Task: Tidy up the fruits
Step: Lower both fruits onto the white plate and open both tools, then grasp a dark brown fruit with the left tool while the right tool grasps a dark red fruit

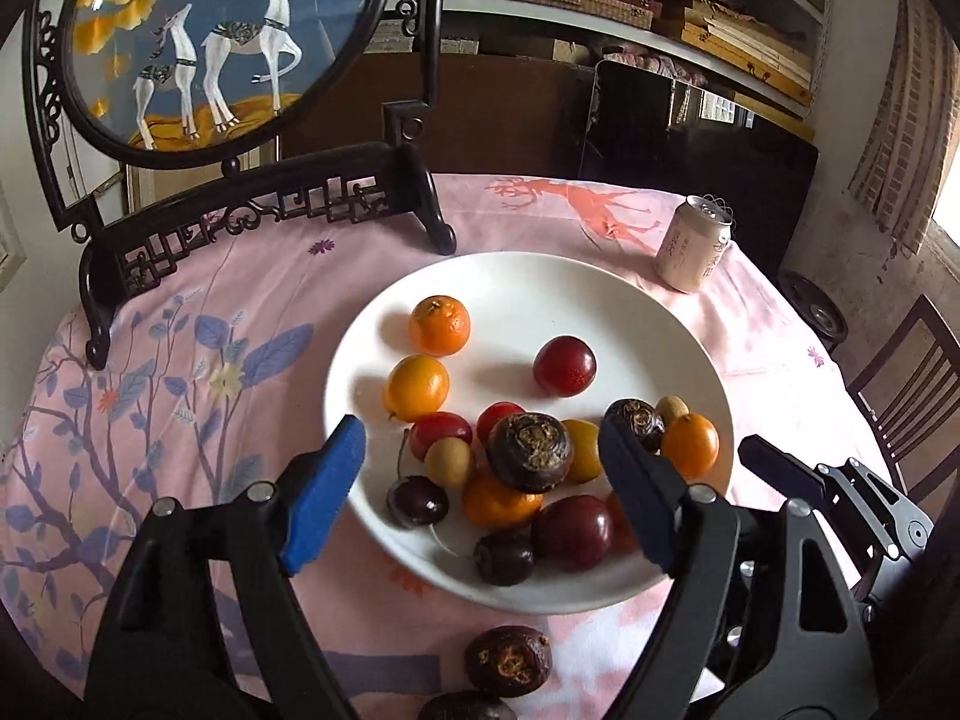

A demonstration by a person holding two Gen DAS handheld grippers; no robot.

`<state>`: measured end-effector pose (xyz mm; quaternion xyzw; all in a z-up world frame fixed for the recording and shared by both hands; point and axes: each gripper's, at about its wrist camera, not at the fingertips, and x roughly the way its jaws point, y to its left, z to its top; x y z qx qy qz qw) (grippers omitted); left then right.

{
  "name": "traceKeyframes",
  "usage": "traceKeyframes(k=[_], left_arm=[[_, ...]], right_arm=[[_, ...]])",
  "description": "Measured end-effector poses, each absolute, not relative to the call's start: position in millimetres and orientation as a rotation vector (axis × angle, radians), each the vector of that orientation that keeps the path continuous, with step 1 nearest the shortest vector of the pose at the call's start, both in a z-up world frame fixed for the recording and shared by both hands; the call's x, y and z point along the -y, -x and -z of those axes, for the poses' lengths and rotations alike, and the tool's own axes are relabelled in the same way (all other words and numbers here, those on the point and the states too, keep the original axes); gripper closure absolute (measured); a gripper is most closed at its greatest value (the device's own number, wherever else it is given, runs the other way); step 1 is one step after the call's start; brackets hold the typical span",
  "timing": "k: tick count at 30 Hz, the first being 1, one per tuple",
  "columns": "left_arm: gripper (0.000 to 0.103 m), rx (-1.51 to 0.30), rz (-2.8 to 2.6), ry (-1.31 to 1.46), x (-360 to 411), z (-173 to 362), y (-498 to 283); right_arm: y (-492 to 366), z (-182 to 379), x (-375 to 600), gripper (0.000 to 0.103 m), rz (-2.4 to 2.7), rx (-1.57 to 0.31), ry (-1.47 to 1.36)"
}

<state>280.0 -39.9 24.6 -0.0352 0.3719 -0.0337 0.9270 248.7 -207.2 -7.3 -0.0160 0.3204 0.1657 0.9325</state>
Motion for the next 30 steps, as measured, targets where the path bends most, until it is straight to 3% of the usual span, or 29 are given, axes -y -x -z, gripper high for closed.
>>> traceKeyframes(k=[9, 21, 24, 27, 28, 30], left_arm=[[0.019, -0.793, 0.09, 0.103, 20, -17, -215], [0.02, -0.934, 0.136, 0.045, 33, 42, -169], [0.038, -0.965, 0.147, 0.041, 37, 55, -174], [0.048, -0.945, 0.127, 0.01, 40, 56, -177], [0.058, -0.938, 0.113, -0.002, 40, 56, -178], [0.058, -0.942, 0.119, 0.007, 38, 55, -178]], right_arm=[[-202, 11, 221, 0.05, -0.343, -0.717, 0.006], [-156, 23, 215, 0.05, -0.339, -0.776, 0.0], [-150, 22, 219, 0.05, -0.331, -0.77, 0.001], [-147, 22, 223, 0.05, -0.325, -0.77, -0.002], [-146, 23, 224, 0.05, -0.324, -0.772, -0.002], [-147, 25, 224, 0.05, -0.324, -0.782, -0.001]])
